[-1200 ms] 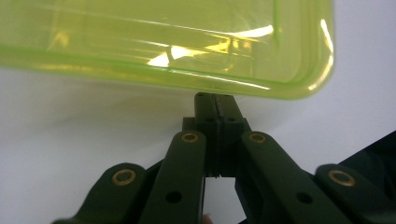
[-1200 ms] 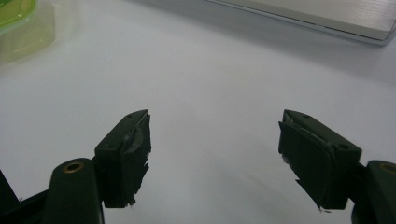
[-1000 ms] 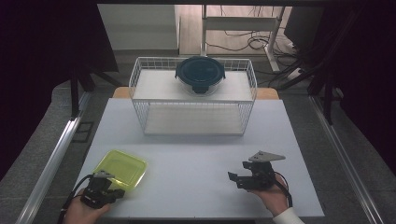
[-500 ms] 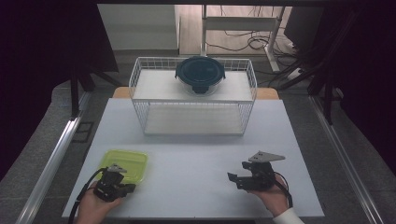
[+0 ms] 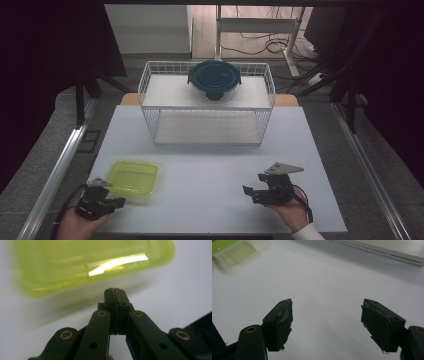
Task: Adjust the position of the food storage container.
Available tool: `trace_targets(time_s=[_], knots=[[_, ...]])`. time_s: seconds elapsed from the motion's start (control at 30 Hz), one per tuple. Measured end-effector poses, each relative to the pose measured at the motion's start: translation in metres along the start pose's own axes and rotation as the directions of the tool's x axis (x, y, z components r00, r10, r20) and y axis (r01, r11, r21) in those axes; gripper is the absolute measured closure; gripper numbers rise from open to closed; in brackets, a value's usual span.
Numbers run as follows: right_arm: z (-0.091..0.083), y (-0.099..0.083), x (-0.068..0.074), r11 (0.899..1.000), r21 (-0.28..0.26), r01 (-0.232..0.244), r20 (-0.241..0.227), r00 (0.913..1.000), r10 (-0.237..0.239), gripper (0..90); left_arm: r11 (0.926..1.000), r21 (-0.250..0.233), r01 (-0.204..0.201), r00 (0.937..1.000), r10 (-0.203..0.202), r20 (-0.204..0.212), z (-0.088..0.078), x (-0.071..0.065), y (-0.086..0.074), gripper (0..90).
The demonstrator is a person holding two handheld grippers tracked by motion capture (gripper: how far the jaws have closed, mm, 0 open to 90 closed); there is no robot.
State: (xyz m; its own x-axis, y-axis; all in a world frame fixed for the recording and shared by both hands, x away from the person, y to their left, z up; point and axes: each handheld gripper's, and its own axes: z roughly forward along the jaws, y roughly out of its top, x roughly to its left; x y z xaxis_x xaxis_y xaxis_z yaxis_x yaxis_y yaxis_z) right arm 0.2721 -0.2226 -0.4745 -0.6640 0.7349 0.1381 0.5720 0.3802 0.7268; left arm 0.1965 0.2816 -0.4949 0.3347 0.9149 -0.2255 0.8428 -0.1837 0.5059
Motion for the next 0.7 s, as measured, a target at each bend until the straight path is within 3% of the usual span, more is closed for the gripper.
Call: trace_targets(time_s=[0.23,0.27,0.3,0.5,0.7], knots=[[0.001,0.0,0.0,1.0,0.0,0.0,0.002,1.0,0.0,24.7,0.9951,-0.079,0.059,0.996,-0.064,-0.062,-0.028,0.035,0.021,90.0],[0.0,0.0,0.0,1.0,0.0,0.0,0.002,1.0,0.0,24.7,0.9951,-0.079,0.059,0.995,-0.065,-0.076,-0.029,0.039,0.023,90.0],[0.001,0.0,0.0,1.0,0.001,0.001,0.003,1.0,-0.001,24.7,0.9957,-0.073,0.057,0.9909,-0.065,-0.118,-0.029,0.045,0.028,90.0],[0.0,0.0,-0.001,1.0,0.002,0.0,0.011,0.9999,0.0,24.7,0.9911,-0.038,0.128,0.9788,-0.132,-0.156,-0.017,0.079,0.04,90.0],[0.001,-0.001,-0.002,1.0,0.006,-0.003,0.019,0.9998,0.003,24.7,0.9903,0.017,0.138,0.9749,-0.133,-0.178,0.001,0.089,0.041,90.0]])
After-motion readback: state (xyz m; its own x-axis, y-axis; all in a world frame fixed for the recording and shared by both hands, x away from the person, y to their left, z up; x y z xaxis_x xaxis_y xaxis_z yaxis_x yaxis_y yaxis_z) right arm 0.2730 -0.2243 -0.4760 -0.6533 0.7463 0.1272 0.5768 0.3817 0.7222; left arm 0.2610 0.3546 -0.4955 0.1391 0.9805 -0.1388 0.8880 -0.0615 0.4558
